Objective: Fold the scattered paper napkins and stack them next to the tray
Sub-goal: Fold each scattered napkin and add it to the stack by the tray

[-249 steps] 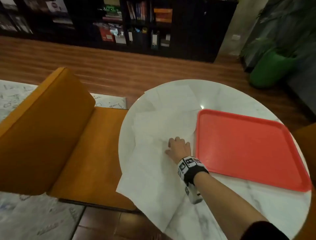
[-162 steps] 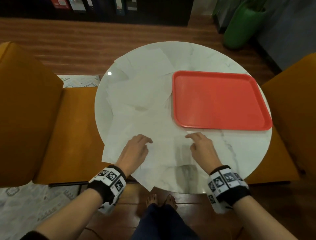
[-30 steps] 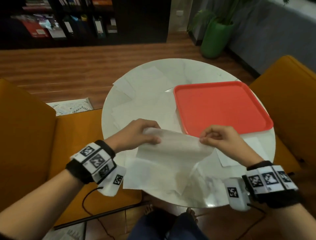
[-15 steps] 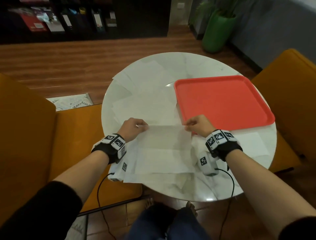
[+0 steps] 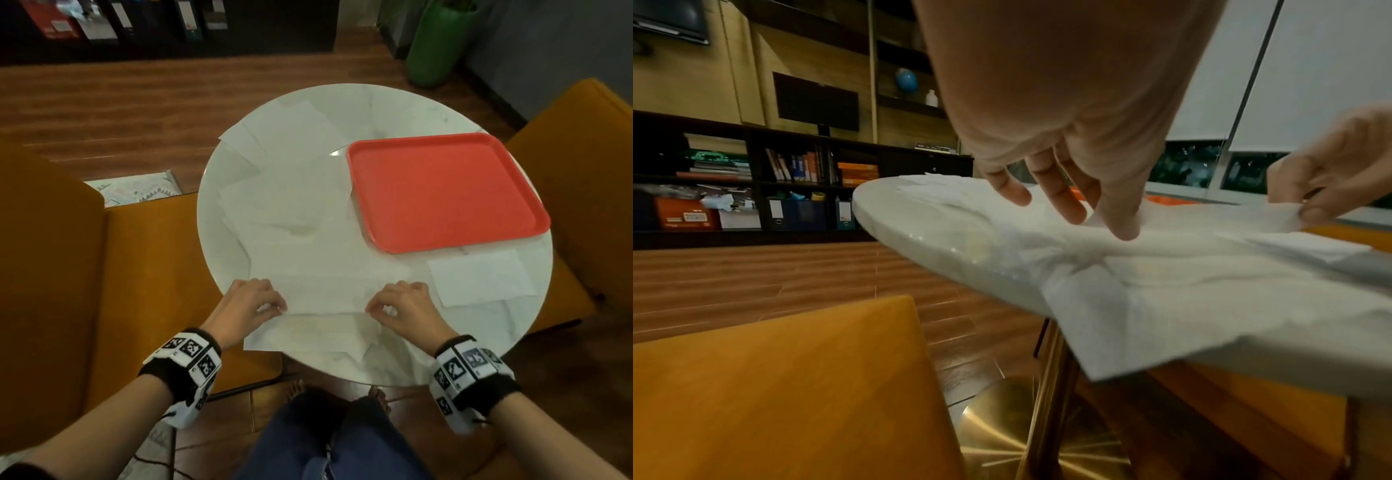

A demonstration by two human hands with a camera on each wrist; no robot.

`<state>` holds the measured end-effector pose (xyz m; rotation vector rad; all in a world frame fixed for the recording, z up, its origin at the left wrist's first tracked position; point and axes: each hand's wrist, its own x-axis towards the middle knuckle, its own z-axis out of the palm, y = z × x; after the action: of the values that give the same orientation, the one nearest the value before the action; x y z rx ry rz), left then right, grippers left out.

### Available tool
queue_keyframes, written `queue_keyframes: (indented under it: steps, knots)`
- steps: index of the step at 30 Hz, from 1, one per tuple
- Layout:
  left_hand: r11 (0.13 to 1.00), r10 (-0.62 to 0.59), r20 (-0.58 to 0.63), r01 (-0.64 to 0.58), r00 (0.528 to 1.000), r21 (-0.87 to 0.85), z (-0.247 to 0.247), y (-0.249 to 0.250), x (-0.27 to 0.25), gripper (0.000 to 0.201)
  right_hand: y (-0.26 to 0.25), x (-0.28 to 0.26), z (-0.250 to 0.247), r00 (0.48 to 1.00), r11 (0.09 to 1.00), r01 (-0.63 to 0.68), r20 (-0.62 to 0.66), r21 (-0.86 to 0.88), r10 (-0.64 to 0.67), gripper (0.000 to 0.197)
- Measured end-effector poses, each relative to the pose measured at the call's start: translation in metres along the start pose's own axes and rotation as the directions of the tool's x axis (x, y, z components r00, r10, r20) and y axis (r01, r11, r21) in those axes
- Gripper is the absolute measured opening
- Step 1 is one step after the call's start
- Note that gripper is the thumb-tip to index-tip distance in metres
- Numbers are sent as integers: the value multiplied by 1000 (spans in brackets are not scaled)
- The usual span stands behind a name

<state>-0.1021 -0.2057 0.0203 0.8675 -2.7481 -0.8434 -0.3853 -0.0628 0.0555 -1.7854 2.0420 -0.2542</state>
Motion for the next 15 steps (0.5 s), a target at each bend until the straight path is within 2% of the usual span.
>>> queue_keyframes:
  steps: [3, 5, 7, 10, 12, 13, 15]
  knots:
    - [998, -21, 76, 16, 997, 63, 3, 2, -6, 13, -4, -6, 6, 991, 998, -52, 125, -34, 56, 13]
    - [996, -62, 123, 54, 990, 66, -3, 8, -7, 29, -5, -6, 1, 981, 996, -92, 172, -1, 91, 19]
    - [995, -101, 89, 99, 991, 30, -11, 15, -5, 43, -7, -3, -4, 984, 993, -110, 144, 46, 102, 21]
    - [992, -123, -13, 123, 992, 27, -9, 24, 5, 53, -18, 10, 0, 995, 987, -93, -10, 134, 95, 22]
    - [983, -157, 18, 154, 987, 95, 3, 25, 14, 67, -36, 23, 11, 995, 984, -37, -85, 173, 52, 32]
    - [976, -181, 61, 172, 982, 131, 11, 26, 18, 76, -48, 29, 16, 997, 986, -4, -71, 170, 16, 39]
    - [962, -223, 162, 189, 961, 198, 25, 27, 23, 94, -76, 39, 31, 997, 988, 37, 57, 152, -46, 51]
